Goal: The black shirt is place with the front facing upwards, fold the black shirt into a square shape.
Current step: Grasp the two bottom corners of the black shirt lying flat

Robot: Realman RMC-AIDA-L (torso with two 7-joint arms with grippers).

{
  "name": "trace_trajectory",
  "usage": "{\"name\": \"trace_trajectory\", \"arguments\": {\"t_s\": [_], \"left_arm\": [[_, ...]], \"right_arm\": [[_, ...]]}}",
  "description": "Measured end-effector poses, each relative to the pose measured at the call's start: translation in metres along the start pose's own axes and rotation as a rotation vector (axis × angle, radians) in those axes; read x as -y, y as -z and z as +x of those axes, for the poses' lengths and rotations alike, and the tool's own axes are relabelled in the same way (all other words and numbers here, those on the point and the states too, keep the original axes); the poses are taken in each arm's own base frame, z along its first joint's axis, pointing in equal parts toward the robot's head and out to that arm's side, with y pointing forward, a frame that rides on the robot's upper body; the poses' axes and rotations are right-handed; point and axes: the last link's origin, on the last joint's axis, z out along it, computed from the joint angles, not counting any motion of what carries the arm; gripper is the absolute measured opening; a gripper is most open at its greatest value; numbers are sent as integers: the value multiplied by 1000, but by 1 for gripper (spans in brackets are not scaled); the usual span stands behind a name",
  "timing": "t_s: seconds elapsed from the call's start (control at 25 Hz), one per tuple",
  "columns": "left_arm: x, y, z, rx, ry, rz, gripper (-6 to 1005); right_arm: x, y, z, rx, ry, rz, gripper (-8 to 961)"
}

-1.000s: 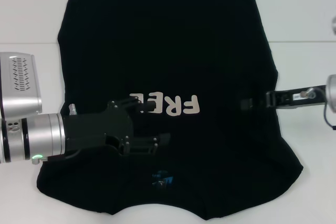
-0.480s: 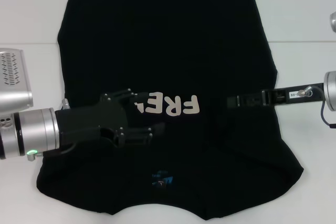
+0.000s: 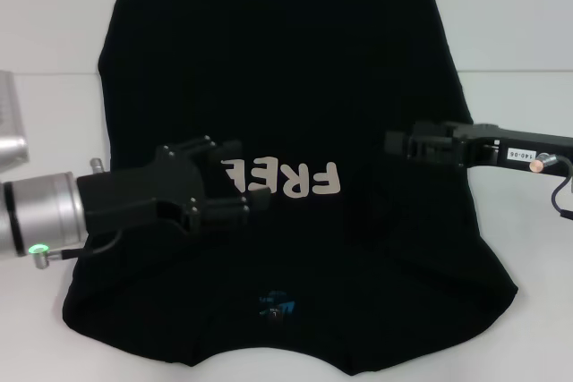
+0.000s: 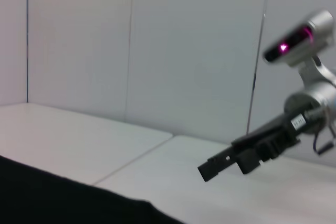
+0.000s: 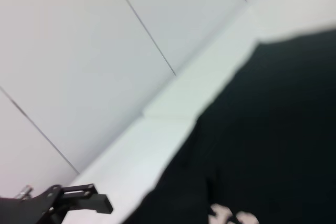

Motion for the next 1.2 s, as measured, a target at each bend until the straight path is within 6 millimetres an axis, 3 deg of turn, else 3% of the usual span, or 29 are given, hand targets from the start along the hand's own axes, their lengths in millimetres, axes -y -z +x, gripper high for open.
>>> {"name": "trace_trajectory", "arguments": {"t_s": [0.32, 0.56, 0.8, 1.2], "left_arm": [[8, 26, 10, -78, 170, 36, 868], [16, 58, 2, -11, 262, 115, 868], [19, 92, -10, 139, 313, 207, 866], [16, 127, -26, 307, 437, 289, 860]], "right_arm": [[-13, -3, 15, 149, 142, -73, 923], [-19, -8, 15, 192, 215, -102, 919], [-19, -14, 8, 201, 221, -99, 916], [-23, -29, -9, 194, 218, -113, 917]]}}
